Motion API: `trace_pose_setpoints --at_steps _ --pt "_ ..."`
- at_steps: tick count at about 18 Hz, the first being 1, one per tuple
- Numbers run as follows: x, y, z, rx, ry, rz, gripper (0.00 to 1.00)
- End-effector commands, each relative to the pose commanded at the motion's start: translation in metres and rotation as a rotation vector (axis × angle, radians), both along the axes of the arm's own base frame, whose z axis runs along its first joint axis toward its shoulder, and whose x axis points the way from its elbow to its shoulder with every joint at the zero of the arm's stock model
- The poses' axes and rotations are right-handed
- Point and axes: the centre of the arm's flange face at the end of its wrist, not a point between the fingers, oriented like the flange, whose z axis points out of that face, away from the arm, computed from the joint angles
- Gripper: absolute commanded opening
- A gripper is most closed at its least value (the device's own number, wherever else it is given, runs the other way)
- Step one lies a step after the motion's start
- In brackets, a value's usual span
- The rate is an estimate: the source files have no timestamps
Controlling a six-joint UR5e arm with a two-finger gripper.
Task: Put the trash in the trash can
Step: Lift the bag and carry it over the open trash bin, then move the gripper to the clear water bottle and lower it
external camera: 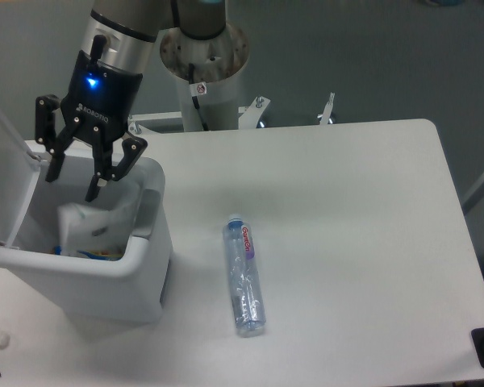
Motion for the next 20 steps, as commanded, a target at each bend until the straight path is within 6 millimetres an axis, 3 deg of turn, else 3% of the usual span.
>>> trace_pose_setpoints --at_steps 1,6,9,13,15,20 --pt "-0.017 -0.003 -0.006 -0.008 -0.006 0.028 1.0" --pt "-0.164 -0.054 -0.047 -0.056 -0.078 0.289 1.0" --pt "-0.224 -0.068 -0.103 -0.126 -0.151 0.372 1.0" --pt "-0.27 -0.056 -0.191 -0.281 -0.196 0.415 1.0" --pt "-0.283 -0.035 -0.225 -0.37 -0.19 0.425 1.0" --pt "-0.295 0.008 -0.279 -0.571 -0.335 0.43 1.0"
